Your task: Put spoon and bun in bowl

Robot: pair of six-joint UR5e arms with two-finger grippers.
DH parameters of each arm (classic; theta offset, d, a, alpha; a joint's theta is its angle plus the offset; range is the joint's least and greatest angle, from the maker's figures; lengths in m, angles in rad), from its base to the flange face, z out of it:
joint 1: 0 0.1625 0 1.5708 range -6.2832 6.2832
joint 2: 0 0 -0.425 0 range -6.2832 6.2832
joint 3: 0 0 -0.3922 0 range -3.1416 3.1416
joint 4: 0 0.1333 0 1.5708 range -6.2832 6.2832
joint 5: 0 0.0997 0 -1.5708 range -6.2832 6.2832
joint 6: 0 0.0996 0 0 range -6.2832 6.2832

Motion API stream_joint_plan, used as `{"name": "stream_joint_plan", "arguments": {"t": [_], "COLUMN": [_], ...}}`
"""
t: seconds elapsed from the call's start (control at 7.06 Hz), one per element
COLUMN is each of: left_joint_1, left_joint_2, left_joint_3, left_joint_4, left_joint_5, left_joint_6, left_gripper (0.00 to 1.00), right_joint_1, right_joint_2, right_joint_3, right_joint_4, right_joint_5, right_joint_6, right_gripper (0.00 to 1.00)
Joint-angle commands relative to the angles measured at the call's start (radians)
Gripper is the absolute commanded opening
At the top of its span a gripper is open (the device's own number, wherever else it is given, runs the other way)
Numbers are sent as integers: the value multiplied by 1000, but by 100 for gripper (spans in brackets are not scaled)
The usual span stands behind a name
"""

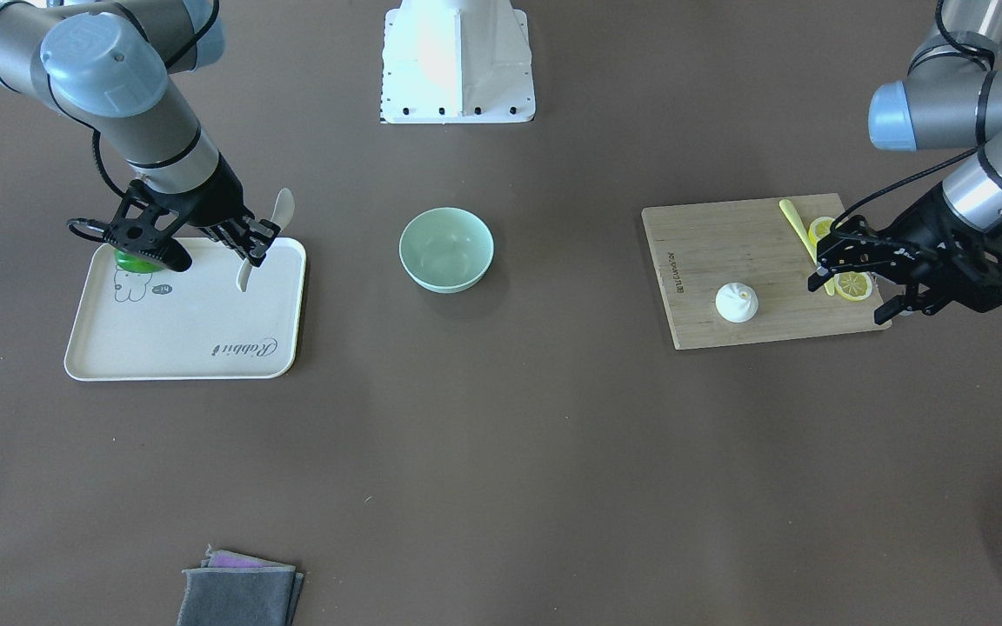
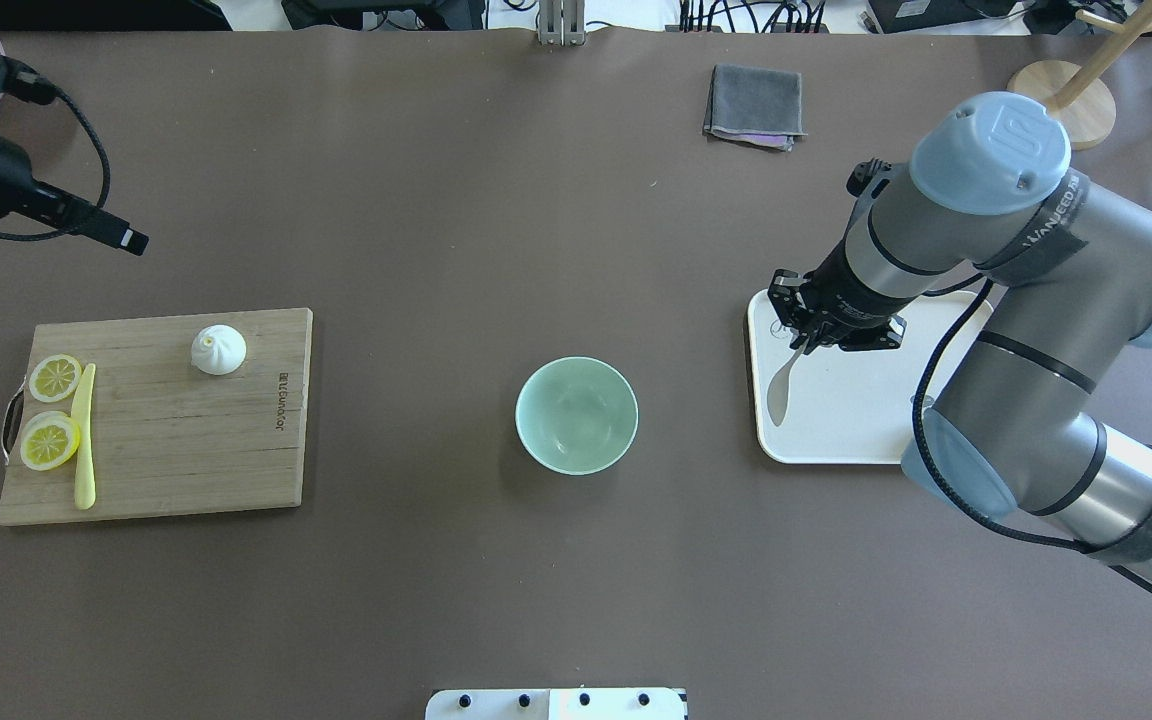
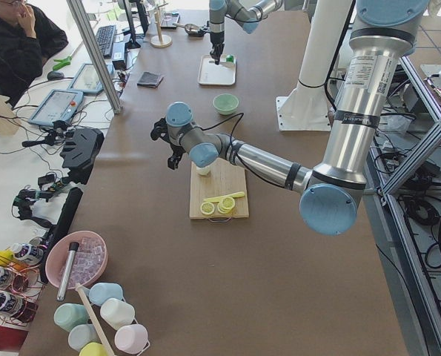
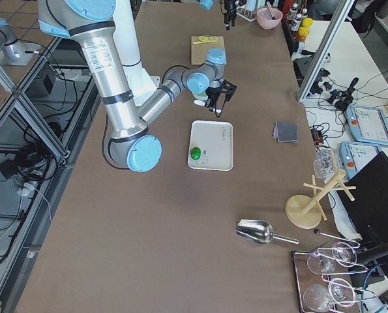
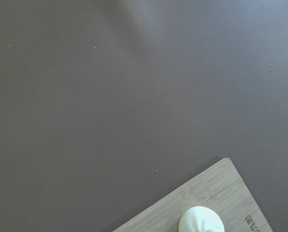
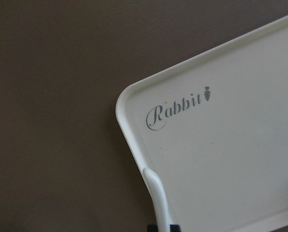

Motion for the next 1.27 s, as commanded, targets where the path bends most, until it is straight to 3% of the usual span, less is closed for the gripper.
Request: {"name": "stream_joint_plan", "arguments": {"t": [0.0, 0.42, 0.85, 1.13], "left_joint_1": [116, 265, 279, 279], "left_joint_2": [2, 11, 37, 32], "left_joint_3": [5, 18, 111, 104], "left_joint_4": [-39, -106, -217, -231], "left_joint_5": [101, 222, 235, 219], "left_joint_6": [-65, -218, -212, -261], "left_gripper": [98, 98, 97, 1], "right_joint_1": [-35, -61, -87, -102], "right_joint_2": [91, 154, 202, 208], "right_joint_3": [-3, -41, -70, -70], "right_joint_4": [-31, -28, -24, -24], "right_joint_5": [-10, -22, -49, -59], "right_joint_6": [1, -2, -4, -4], "right_gripper": [0, 0, 0, 0]}}
